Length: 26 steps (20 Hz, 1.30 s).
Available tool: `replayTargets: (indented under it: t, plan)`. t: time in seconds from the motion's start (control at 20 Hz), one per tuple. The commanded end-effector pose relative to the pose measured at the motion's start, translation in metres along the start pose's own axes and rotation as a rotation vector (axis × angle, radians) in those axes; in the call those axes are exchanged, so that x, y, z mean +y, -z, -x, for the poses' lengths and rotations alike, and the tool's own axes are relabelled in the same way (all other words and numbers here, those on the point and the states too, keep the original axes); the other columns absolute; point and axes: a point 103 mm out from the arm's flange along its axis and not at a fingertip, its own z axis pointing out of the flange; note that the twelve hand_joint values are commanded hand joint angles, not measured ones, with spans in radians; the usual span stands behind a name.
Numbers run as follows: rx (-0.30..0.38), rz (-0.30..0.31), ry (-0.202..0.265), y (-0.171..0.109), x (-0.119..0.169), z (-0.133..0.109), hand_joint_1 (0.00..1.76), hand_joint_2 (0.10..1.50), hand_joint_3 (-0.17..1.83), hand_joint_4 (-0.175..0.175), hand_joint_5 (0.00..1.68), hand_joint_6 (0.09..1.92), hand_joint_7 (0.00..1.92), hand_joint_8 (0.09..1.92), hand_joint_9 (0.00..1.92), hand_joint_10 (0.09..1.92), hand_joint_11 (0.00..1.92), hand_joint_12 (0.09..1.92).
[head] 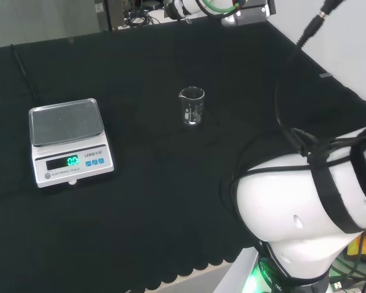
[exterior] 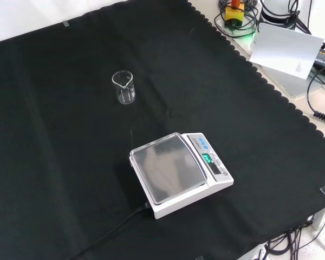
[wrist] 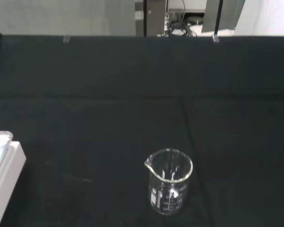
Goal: Pick up the beaker.
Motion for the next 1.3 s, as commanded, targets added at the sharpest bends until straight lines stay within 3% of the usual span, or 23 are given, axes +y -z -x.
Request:
replayTargets:
  t: [0.05,0.65,1.3]
  plan:
    - [0.021,-0.061,-0.01,-0.061,0.062,0.021,0.51,0.67,0.27,0.046,0.0,0.09,0.0,0.25,0.09,0.78,0.0,1.47]
    - [0.08,-0.198,-0.027,-0.154,0.097,0.03,0.52,0.68,0.24,0.05,0.0,0.09,0.0,0.14,0.06,0.78,0.0,1.44]
    - [0.092,-0.301,0.004,-0.226,0.103,0.01,0.51,0.68,0.22,0.052,0.0,0.09,0.0,0.09,0.05,0.78,0.0,1.43]
